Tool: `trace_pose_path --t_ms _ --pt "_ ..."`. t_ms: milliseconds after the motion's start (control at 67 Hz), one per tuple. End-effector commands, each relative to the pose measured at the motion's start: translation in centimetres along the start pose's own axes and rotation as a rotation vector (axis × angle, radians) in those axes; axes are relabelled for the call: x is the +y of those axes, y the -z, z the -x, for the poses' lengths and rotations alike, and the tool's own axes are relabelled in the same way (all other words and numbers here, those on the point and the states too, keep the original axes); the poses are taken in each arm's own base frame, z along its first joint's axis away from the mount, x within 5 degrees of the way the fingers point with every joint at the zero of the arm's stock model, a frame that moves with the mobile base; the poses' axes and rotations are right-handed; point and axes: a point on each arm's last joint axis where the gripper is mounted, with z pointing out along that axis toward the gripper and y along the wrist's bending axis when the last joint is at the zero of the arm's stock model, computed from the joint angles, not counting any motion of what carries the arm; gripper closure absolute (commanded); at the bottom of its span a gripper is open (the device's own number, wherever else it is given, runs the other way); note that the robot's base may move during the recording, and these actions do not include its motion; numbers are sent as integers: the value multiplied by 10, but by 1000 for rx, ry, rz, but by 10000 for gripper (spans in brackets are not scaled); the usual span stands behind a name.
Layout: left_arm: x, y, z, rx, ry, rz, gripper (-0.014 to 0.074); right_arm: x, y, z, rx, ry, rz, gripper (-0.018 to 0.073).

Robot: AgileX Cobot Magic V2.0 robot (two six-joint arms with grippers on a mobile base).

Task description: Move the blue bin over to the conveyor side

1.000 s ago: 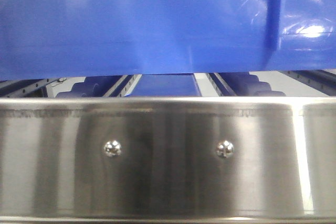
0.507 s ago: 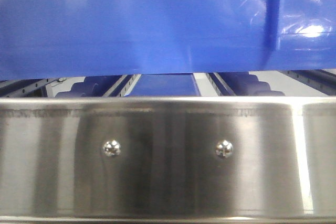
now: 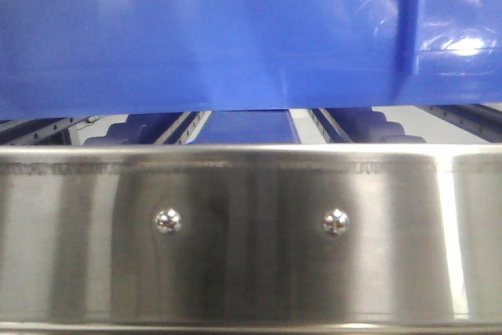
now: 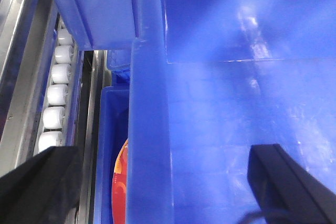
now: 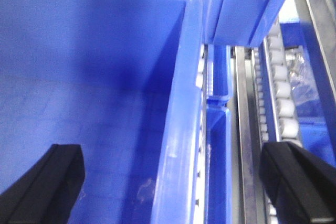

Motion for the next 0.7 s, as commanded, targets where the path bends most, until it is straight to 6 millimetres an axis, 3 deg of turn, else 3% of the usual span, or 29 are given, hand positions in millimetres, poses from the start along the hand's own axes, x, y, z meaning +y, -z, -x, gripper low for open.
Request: trace_pose_path --t_ms 0,493,687 --pt "0 1 3 -22 -15 -7 59 0 -8 -4 19 2 -9 0" --pt "-1 1 5 -45 -19 -8 59 5 -52 -6 136 15 -25 0" --pt "-1 1 6 -56 -19 -10 59 5 -53 -6 138 8 -25 0"
